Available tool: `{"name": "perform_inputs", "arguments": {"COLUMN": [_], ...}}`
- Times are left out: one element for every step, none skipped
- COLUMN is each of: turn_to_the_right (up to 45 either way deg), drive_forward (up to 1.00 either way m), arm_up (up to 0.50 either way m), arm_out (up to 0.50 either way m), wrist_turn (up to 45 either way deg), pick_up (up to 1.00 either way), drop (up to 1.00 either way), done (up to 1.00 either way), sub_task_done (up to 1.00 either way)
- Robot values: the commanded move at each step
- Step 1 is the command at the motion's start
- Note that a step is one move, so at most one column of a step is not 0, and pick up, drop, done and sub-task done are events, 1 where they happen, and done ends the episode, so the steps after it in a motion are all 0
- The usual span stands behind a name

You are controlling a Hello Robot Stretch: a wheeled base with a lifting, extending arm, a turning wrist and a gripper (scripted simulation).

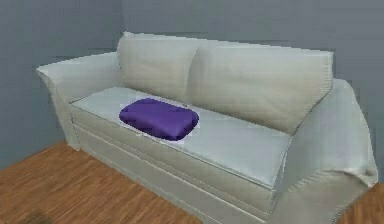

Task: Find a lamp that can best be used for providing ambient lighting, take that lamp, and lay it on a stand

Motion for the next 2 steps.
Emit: {"name": "perform_inputs", "arguments": {"turn_to_the_right": [0.0, -9.0], "drive_forward": [0.20, 0.00], "arm_up": [0.00, 0.00], "arm_out": [0.00, 0.00], "wrist_turn": [0.0, 0.0], "pick_up": [0.00, 0.00], "drop": [0.00, 0.00], "done": [0.00, 0.00], "sub_task_done": [0.00, 0.00]}}
